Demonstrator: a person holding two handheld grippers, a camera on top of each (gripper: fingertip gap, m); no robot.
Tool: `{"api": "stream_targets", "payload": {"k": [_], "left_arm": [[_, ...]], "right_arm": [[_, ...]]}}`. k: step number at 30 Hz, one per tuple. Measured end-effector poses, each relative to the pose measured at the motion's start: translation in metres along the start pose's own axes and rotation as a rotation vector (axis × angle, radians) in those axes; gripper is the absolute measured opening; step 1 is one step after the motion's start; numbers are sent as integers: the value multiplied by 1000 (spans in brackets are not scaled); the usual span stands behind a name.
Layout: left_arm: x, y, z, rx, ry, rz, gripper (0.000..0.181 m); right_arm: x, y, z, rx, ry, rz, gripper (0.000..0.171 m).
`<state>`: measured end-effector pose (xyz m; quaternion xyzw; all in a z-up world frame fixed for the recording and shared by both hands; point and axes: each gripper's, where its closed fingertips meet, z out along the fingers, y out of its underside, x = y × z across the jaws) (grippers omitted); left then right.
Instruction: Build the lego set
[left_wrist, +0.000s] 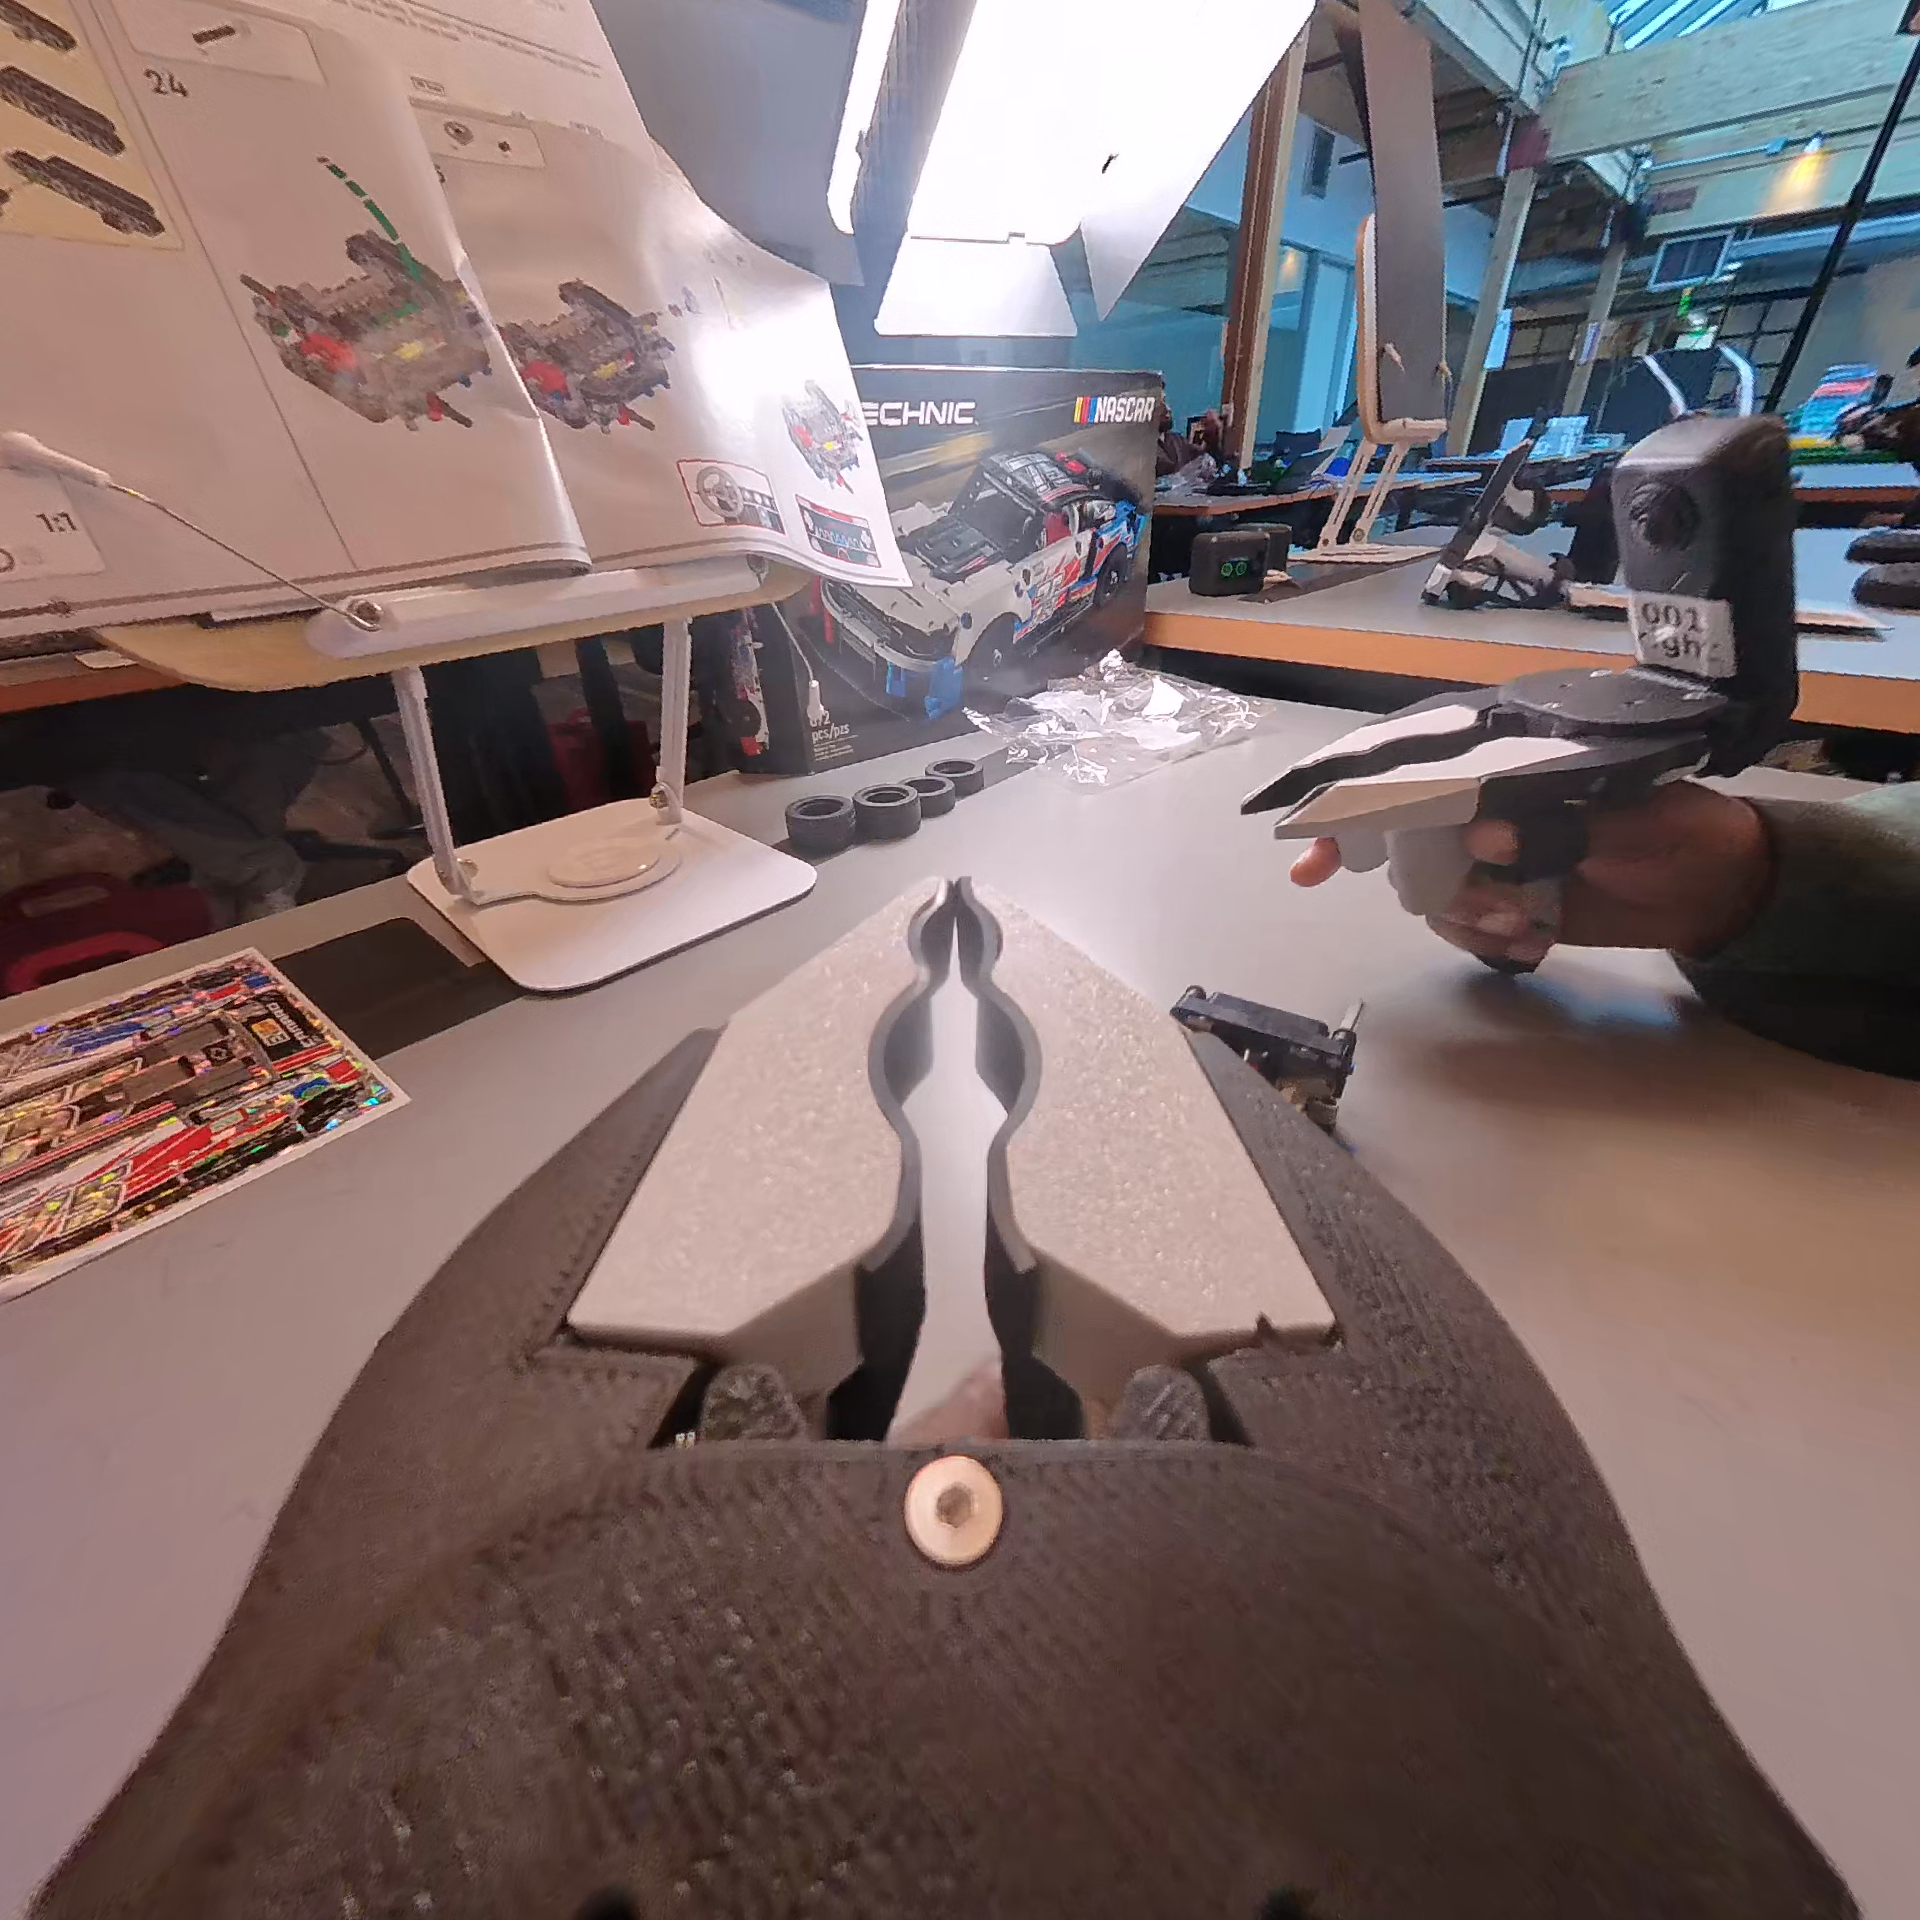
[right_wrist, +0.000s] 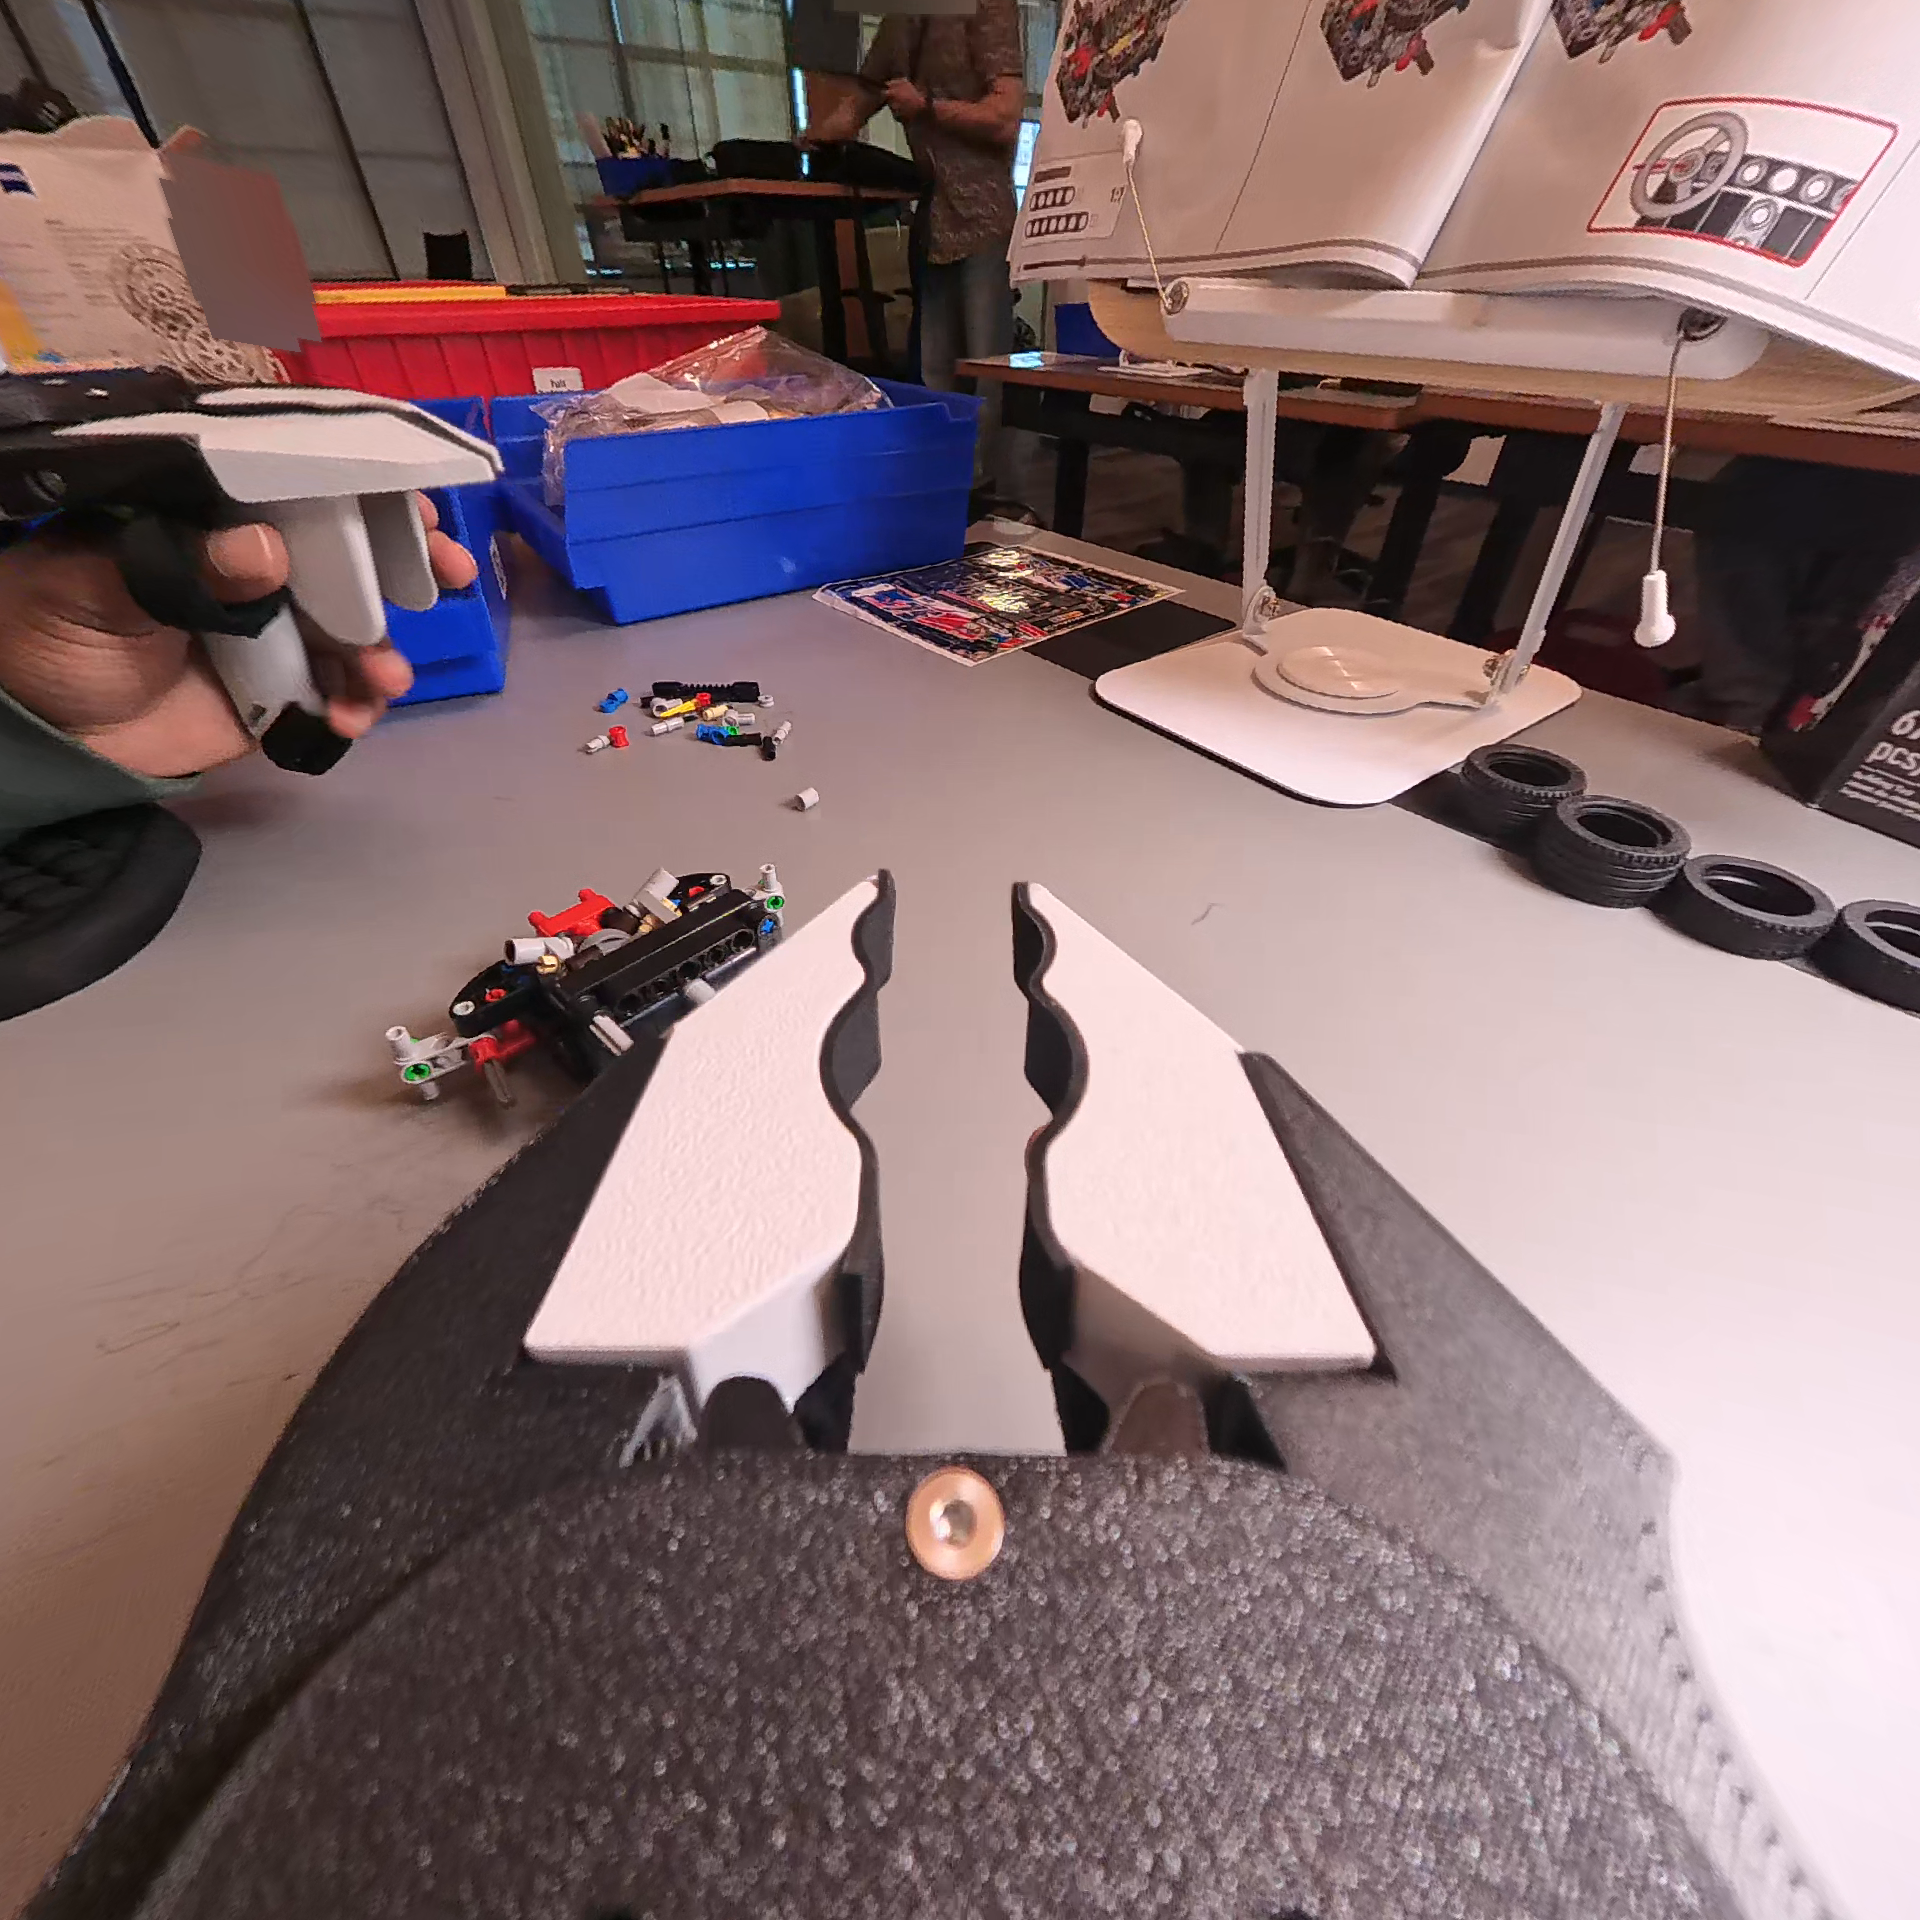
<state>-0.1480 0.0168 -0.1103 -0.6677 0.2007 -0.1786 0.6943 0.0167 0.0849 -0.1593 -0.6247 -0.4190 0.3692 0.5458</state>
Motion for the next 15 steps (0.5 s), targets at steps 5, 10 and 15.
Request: {"api": "stream_targets", "payload": {"k": [5,10,15], "left_arm": [[-5,-2,-2,0,-35,-13,0],[-19,7,-2,-25,-91,-55,13],[-29,10,-5,-28,-132,-76,22]], "right_arm": [[14,-3,2,12,56,11,17],[48,-34,13,67,177,-46,19],[81,-88,31,162,251,-108,20]]}}
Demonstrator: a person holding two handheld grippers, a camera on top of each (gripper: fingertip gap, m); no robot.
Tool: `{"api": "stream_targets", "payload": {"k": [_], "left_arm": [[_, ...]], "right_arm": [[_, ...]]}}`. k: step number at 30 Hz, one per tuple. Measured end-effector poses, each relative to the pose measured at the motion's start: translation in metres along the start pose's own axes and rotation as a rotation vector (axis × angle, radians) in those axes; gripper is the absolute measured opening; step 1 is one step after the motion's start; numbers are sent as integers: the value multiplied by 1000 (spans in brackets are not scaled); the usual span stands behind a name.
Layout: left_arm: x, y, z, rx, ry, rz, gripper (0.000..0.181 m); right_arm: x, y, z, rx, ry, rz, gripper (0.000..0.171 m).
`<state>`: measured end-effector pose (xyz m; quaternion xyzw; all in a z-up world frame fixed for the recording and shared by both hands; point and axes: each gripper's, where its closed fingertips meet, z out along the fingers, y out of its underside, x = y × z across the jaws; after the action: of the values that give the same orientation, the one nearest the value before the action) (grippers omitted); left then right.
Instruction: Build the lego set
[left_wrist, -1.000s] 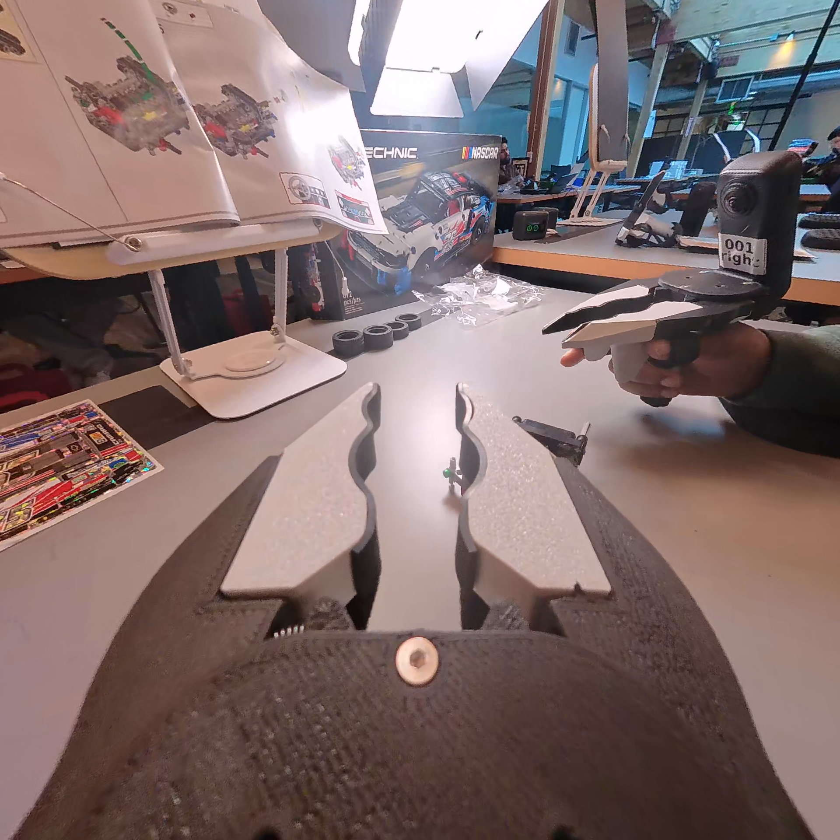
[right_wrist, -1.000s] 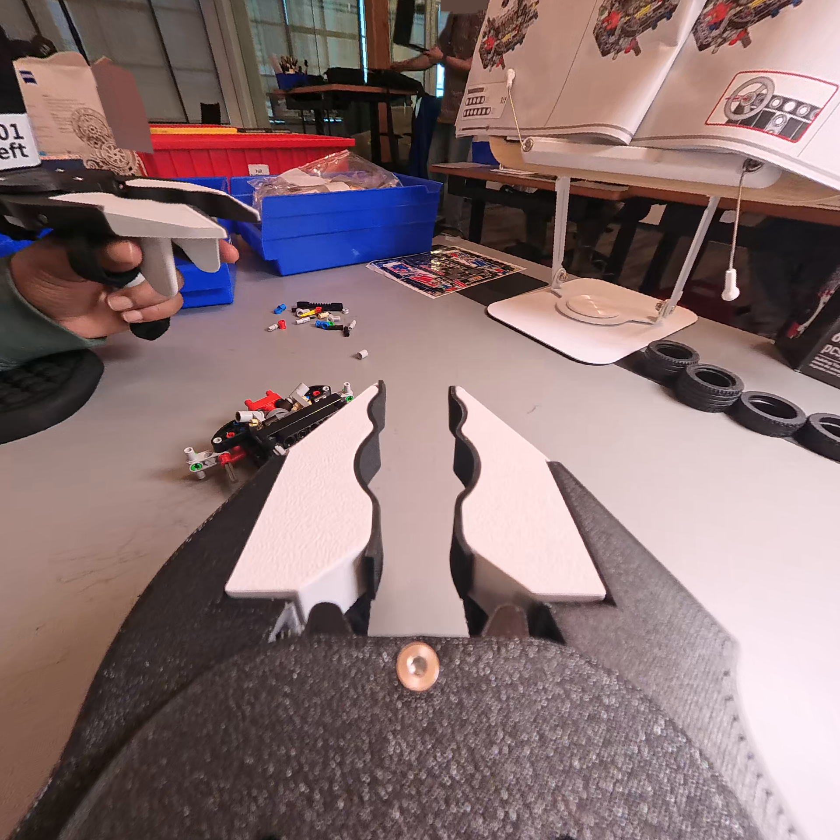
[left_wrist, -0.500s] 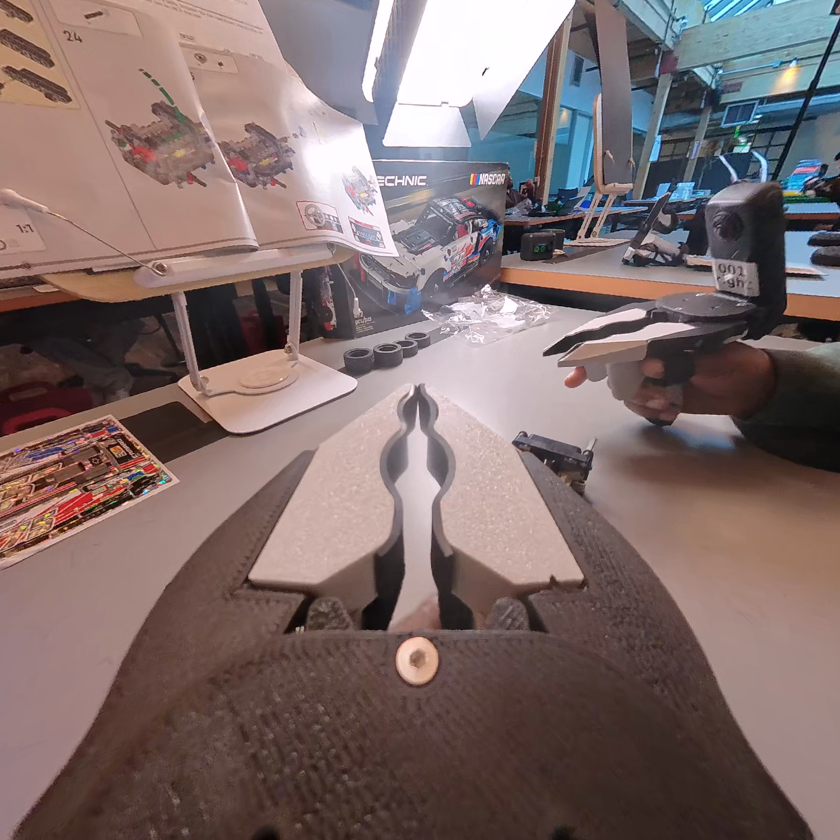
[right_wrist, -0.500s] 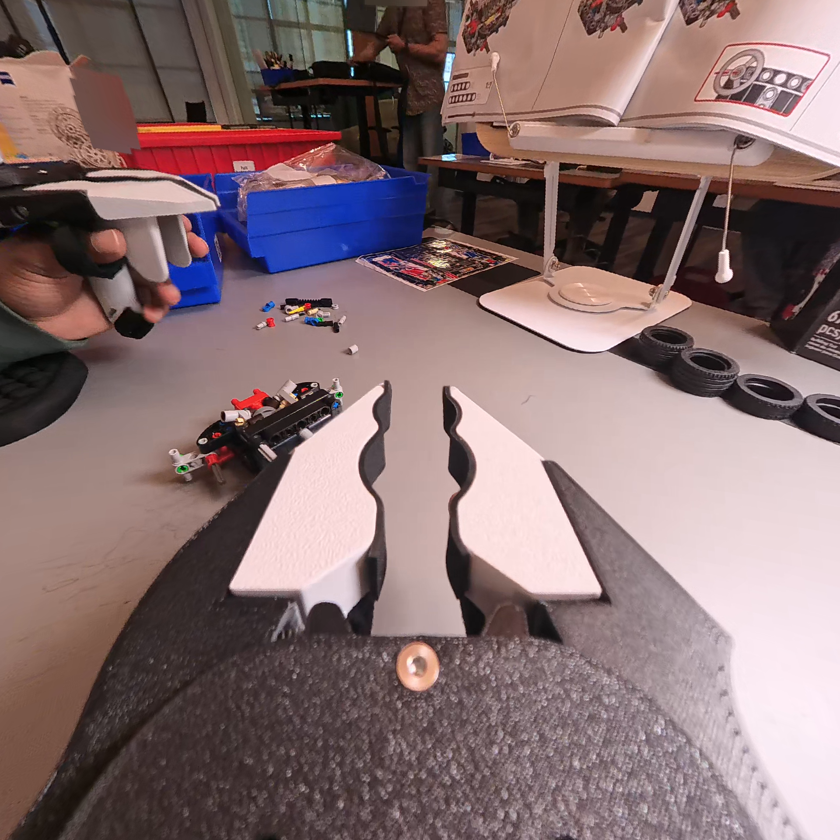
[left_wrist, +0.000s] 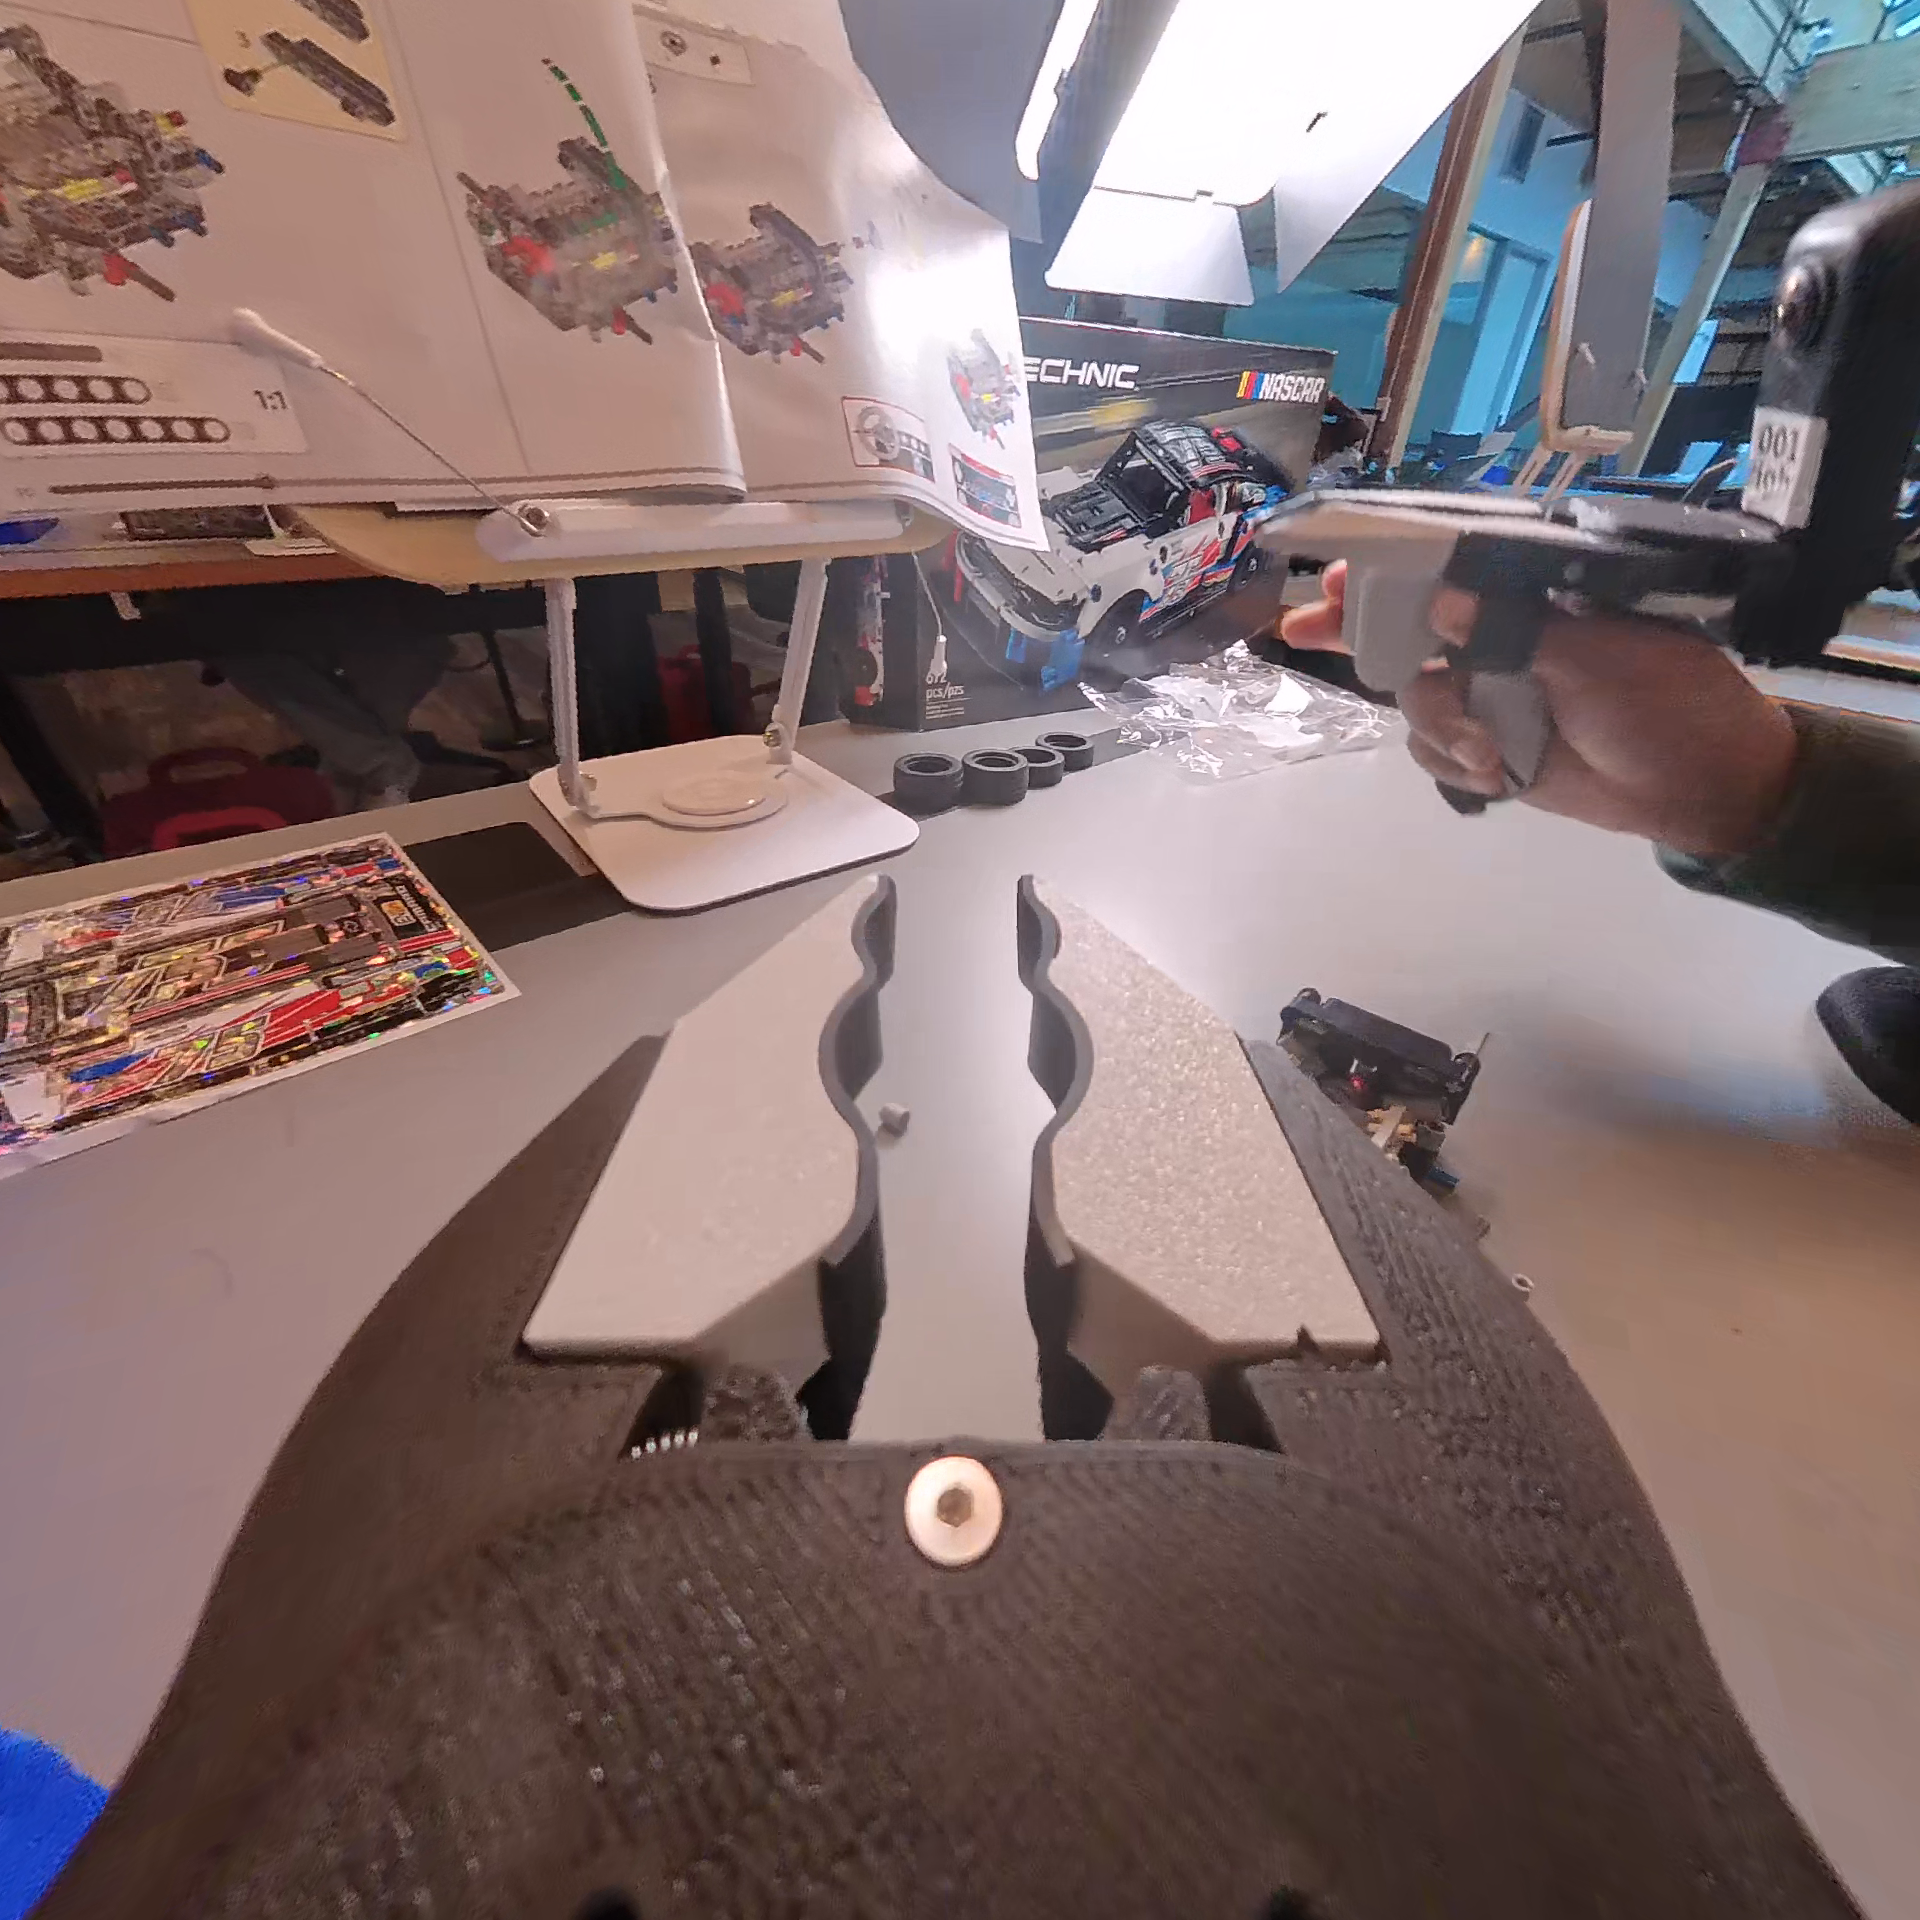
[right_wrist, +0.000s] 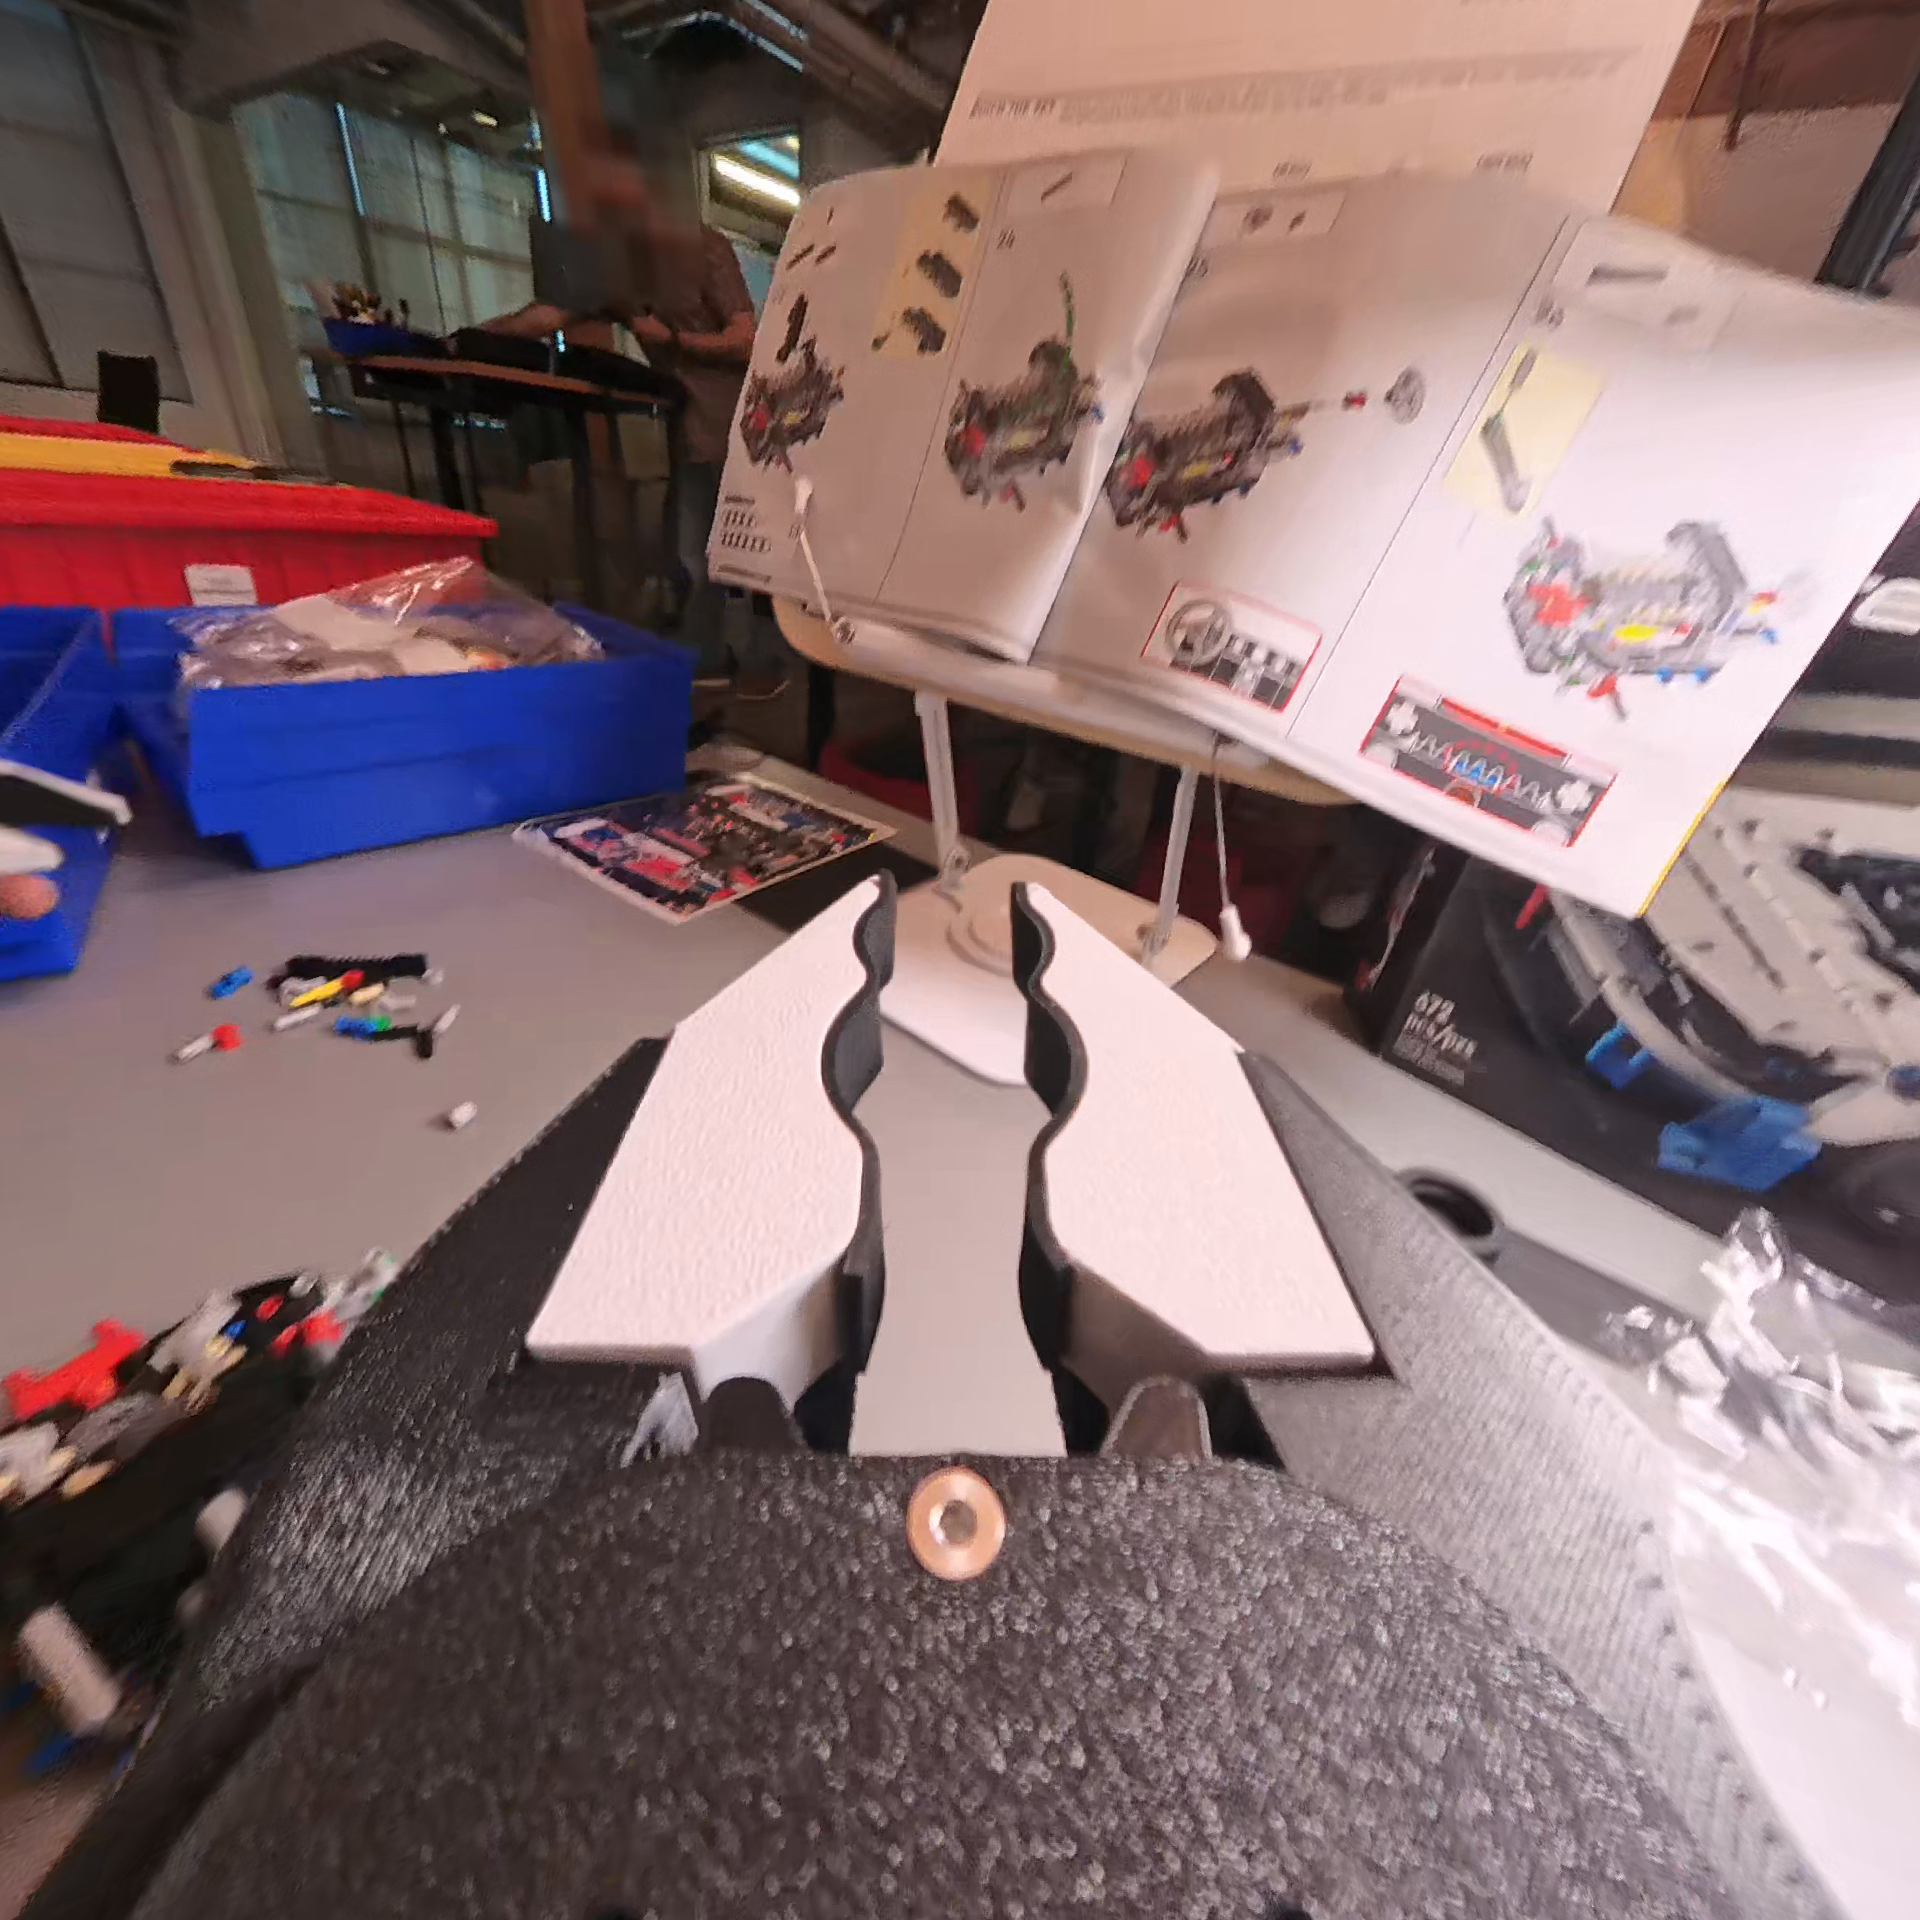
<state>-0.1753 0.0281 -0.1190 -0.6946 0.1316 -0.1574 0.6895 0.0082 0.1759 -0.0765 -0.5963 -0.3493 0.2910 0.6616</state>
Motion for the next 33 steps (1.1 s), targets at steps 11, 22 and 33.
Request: {"api": "stream_targets", "payload": {"k": [11,22,33], "left_arm": [[-3,2,0,-10,-44,57,23],[-4,0,-1,-3,-35,36,26],[-5,-2,-2,5,-24,15,27]], "right_arm": [[53,-79,114,101,70,-131,3],[85,-128,201,78,120,-170,2],[101,-134,237,29,143,-173,1]]}}
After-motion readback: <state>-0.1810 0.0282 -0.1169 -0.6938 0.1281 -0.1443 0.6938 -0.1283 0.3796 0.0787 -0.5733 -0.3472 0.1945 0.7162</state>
